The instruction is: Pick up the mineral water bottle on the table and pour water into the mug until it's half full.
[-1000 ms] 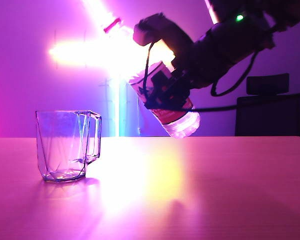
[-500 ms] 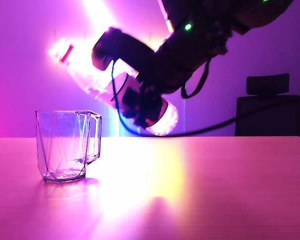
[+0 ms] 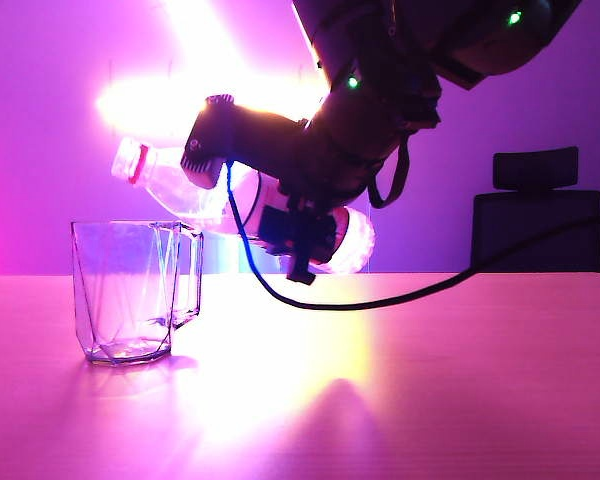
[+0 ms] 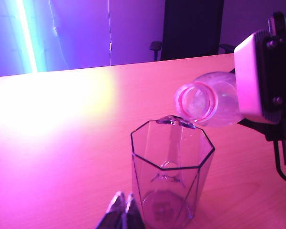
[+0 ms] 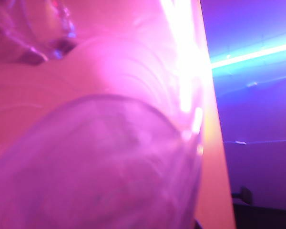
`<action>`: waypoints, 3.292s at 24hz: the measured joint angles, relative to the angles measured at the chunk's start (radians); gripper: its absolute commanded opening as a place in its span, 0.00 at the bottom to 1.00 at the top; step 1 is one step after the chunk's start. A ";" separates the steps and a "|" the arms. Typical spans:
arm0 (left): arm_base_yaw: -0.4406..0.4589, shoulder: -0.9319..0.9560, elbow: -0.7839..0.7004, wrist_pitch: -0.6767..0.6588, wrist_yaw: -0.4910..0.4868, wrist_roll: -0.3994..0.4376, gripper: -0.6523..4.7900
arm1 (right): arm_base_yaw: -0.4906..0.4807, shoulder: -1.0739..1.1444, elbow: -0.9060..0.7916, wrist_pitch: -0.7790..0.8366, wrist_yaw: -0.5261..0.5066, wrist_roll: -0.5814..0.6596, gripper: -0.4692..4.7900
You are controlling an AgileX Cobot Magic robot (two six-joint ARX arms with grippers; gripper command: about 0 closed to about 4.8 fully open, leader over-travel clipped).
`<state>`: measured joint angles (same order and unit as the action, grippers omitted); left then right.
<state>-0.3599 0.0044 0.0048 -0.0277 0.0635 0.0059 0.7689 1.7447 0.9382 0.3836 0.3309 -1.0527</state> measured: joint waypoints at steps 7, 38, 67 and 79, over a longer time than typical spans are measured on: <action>0.000 0.000 0.000 0.000 0.000 0.000 0.12 | 0.000 0.000 0.000 0.002 0.092 -0.106 0.55; -0.001 0.000 0.000 0.000 0.000 0.000 0.12 | 0.015 0.000 0.002 0.075 0.291 -0.333 0.55; -0.001 0.000 0.000 0.000 0.000 0.000 0.12 | 0.015 0.000 0.002 0.124 0.316 -0.396 0.55; -0.001 0.000 0.000 0.000 0.000 0.000 0.12 | 0.017 0.000 0.002 0.125 0.316 -0.396 0.55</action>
<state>-0.3611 0.0044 0.0048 -0.0277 0.0635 0.0059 0.7856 1.7443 0.9405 0.5087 0.6472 -1.4490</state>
